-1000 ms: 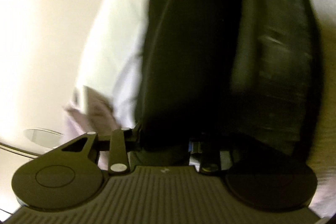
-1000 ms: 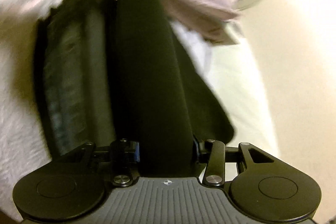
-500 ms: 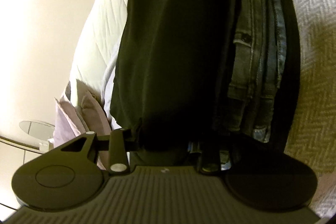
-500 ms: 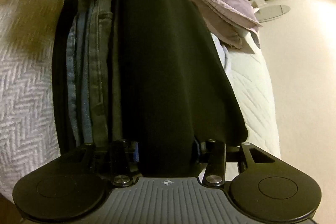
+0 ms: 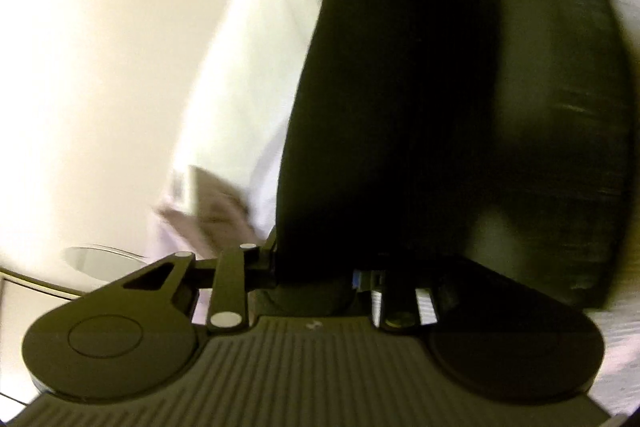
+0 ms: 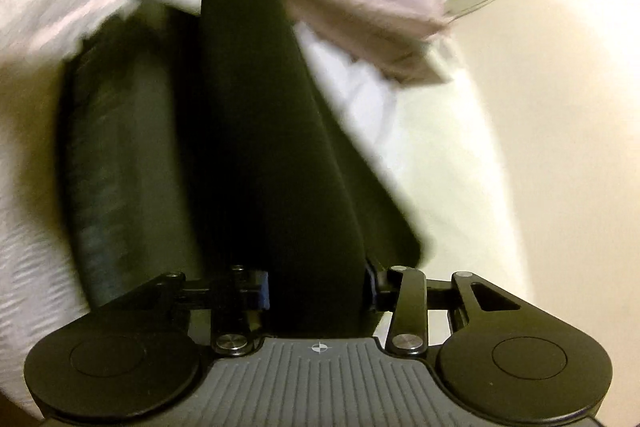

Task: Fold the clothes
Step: 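Lower the black jacket onto the stack of folded jeans with both grippers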

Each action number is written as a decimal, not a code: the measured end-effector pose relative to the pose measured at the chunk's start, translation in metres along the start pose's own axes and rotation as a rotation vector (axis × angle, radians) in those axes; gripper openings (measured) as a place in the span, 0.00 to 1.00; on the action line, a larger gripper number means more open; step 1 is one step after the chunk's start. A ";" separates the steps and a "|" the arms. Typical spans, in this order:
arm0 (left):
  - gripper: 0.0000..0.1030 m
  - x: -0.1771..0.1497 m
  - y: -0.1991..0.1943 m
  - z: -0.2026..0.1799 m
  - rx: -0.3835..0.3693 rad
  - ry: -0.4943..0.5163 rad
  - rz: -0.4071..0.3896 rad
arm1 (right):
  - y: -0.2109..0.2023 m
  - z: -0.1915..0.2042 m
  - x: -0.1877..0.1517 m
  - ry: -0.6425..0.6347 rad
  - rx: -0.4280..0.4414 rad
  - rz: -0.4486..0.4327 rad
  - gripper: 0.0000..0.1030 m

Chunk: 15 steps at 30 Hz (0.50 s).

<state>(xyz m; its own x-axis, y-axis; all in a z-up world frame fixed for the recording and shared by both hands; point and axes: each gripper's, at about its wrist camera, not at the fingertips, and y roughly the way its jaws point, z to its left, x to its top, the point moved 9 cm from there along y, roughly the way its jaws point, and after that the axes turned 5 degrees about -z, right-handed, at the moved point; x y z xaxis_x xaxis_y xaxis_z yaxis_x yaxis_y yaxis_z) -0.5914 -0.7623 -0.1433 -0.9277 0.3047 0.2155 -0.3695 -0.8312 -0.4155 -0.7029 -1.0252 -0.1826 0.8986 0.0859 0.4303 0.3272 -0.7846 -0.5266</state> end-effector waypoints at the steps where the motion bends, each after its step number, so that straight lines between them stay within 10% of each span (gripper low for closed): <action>1: 0.25 0.002 0.004 0.020 0.027 0.000 -0.003 | -0.001 -0.019 0.005 -0.004 -0.029 -0.018 0.38; 8: 0.24 0.015 -0.007 0.117 0.208 -0.063 -0.024 | -0.018 -0.122 0.040 -0.004 -0.220 -0.101 0.38; 15: 0.25 -0.017 -0.037 -0.027 -0.054 -0.074 0.017 | -0.031 -0.008 -0.006 0.003 -0.054 -0.034 0.39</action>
<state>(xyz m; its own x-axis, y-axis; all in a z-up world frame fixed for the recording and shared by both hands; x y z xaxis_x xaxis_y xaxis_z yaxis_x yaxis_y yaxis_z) -0.5631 -0.7245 -0.1554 -0.9283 0.2535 0.2721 -0.3576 -0.8092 -0.4661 -0.7206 -1.0062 -0.1632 0.8862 0.1119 0.4495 0.3415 -0.8134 -0.4709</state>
